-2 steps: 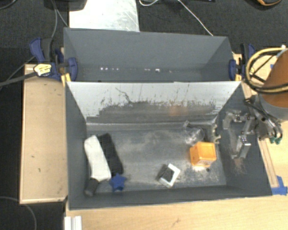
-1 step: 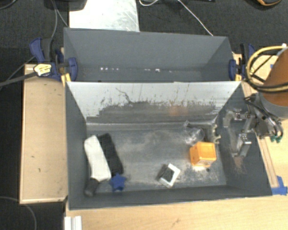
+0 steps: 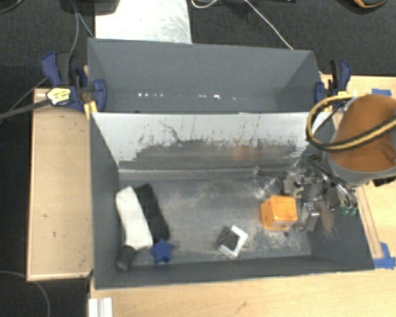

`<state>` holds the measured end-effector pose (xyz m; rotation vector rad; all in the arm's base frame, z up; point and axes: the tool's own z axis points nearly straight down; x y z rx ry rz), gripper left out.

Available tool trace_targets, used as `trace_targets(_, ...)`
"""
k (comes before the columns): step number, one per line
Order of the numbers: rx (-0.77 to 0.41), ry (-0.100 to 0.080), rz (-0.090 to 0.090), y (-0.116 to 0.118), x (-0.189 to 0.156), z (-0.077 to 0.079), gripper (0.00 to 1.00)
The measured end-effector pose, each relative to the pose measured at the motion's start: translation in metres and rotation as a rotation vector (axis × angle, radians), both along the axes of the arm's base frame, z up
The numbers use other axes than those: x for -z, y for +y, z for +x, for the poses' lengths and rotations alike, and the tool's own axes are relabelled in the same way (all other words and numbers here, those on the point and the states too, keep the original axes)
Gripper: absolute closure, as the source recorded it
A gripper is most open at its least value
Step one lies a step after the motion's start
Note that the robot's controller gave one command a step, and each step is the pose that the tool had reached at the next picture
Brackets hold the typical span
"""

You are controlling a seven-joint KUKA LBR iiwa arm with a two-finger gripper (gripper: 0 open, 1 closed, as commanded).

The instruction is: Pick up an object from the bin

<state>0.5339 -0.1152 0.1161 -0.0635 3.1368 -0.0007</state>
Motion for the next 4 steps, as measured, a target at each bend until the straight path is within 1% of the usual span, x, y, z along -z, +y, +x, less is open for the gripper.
trace_targets(1,-0.224,0.0,0.0,0.0219,0.0425,-0.0075,1.0)
trace_targets(4,-0.237,-0.001,-0.001,0.0219,0.0423,-0.0073,1.0)
